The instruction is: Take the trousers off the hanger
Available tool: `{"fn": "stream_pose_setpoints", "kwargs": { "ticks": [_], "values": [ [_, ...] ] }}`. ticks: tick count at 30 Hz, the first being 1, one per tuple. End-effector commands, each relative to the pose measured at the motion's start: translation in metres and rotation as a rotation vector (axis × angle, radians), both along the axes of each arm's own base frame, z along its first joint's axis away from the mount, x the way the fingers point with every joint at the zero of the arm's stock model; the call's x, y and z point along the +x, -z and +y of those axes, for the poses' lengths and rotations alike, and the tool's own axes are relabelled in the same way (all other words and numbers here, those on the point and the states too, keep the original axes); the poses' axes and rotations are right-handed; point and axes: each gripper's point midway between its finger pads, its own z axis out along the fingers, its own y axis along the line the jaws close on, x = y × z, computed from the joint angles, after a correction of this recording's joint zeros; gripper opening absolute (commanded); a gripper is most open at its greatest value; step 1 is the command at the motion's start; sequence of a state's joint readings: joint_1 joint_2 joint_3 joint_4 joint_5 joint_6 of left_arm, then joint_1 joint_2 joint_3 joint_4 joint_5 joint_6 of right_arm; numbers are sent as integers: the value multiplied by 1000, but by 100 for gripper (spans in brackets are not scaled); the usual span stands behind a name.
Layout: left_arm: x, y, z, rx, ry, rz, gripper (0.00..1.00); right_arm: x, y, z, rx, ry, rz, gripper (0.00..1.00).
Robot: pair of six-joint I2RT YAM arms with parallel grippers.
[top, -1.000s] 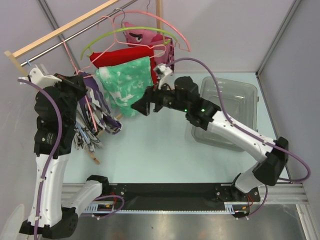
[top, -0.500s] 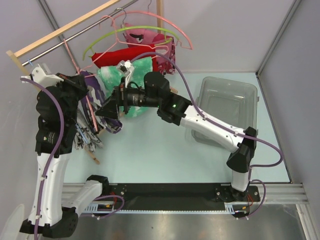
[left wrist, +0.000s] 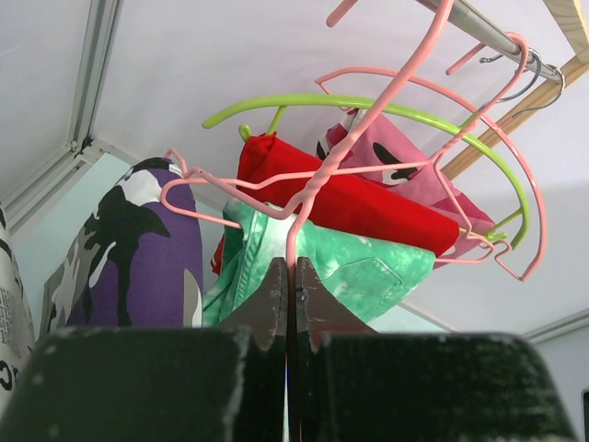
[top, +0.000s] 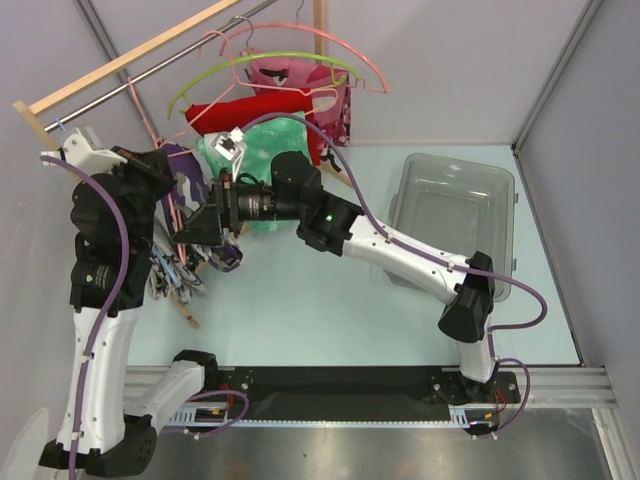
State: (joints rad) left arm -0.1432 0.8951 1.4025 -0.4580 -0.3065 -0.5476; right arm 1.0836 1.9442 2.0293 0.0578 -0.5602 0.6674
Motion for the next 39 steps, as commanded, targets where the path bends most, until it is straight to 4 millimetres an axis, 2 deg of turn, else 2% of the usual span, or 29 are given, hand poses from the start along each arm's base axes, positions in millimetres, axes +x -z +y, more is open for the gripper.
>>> {"fn": "stream_pose_setpoints", "kwargs": {
  "ticks": [1,6,12,14,15,17,18,19,20,21,22,23,24,25,26,27,29,32,39],
  "values": [
    [-17,-55,-17,-5,109,-203,0,-29,-19,0,60,-99,0,74],
    [-18,-53,-15,6,96,-196,0,-42,-28,-1,91,-142,21,73],
    [-22,-57,-16,4,103,-192,0,-40,-14,4,63,-127,47,61],
    [-23,-58,-18,-10,116,-187,0,-42,-15,4,78,-145,66,54],
    [-21,-55,-19,-16,122,-165,0,-43,-14,5,77,-154,73,44],
    [-19,-52,-22,-43,133,-136,0,-43,-11,5,70,-165,77,30],
    [-22,-52,-23,-51,140,-108,1,-43,-7,5,61,-169,77,18],
    [-16,-47,-24,-68,139,-76,2,-40,-4,3,56,-169,79,13],
    [-16,-44,-24,-76,136,-50,9,-37,-6,0,64,-169,72,8],
    [-19,-40,-24,-84,134,-16,13,-35,-5,-3,66,-172,70,0],
    [-16,-35,-24,-105,126,9,19,-29,4,-7,55,-181,73,0],
    [-17,-33,-23,-116,122,23,28,-28,1,-11,71,-194,67,0],
    [-18,-29,-23,-125,120,43,32,-27,4,-12,66,-206,68,0],
    [-19,-28,-24,-146,121,47,37,-30,6,-17,61,-250,59,0],
    [-19,-26,-25,-162,122,55,46,-27,6,-20,66,-265,46,0],
    [-20,-24,-25,-175,121,64,50,-31,10,-24,55,-310,34,0],
    [-20,-23,-27,-215,123,69,55,-24,11,-28,42,-314,24,0],
    [-19,-20,-25,-264,102,73,57,-23,8,-38,45,-349,-13,0],
    [-6,-6,-21,-329,52,103,64,-27,1,-51,46,-442,-55,0]
  ]
}}
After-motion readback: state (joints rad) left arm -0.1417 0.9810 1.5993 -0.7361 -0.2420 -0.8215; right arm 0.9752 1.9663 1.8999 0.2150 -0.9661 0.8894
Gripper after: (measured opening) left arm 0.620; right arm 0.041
